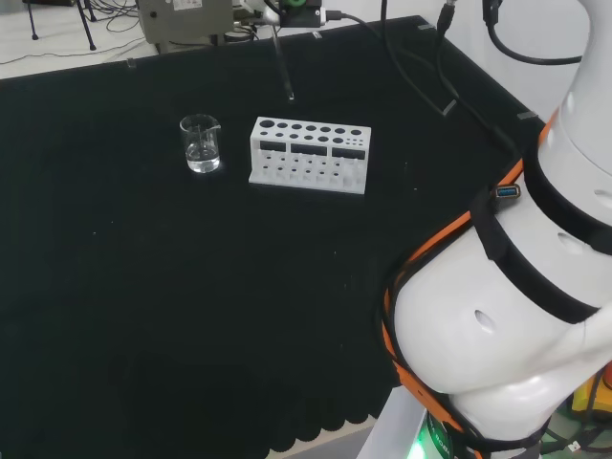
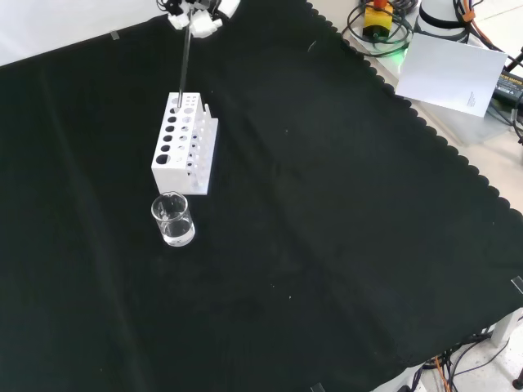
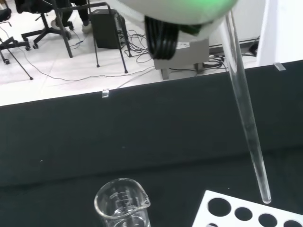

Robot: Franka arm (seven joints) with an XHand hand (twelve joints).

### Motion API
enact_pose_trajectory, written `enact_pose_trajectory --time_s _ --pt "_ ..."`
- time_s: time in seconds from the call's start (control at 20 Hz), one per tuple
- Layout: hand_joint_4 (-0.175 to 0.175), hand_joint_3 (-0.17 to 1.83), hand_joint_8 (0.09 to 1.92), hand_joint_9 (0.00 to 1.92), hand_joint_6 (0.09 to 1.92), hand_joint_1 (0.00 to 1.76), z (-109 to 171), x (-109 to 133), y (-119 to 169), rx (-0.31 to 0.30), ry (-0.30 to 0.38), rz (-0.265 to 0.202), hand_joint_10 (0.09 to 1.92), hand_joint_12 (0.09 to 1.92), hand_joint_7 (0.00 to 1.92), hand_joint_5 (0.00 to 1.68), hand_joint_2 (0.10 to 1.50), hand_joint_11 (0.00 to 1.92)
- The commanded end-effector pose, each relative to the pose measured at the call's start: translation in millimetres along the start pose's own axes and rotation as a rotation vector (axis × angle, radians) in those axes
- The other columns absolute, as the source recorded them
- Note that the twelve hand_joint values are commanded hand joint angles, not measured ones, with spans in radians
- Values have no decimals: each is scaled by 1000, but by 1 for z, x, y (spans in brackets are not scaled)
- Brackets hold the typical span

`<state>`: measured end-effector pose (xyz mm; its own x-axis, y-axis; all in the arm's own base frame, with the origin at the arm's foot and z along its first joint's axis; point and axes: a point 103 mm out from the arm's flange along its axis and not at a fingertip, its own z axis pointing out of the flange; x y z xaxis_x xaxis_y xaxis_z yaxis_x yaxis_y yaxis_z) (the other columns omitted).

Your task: Stir in the beaker to the left of the white test tube rack with the glass rod.

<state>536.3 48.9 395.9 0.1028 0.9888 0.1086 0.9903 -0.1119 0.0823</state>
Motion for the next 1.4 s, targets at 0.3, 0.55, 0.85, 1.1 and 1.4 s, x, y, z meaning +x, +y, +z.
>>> enact_pose_trajectory --time_s 0.3,0.55,0.85,1.1,1.4 --pt "-175 765 1268 1640 722 1303 -5 22 -15 6 4 -50 914 731 1124 1111 688 1616" --pt "-175 764 1268 1641 720 1303 -4 52 -15 21 14 -94 913 730 1124 1112 689 1617" --pt "-175 761 1268 1642 717 1303 1 96 -9 30 52 -176 911 730 1123 1112 690 1618" --pt "-175 758 1268 1642 715 1303 15 123 -2 61 72 -245 910 729 1122 1112 692 1618" --pt "-175 754 1268 1643 713 1303 30 144 9 83 69 -309 909 729 1121 1112 694 1618"
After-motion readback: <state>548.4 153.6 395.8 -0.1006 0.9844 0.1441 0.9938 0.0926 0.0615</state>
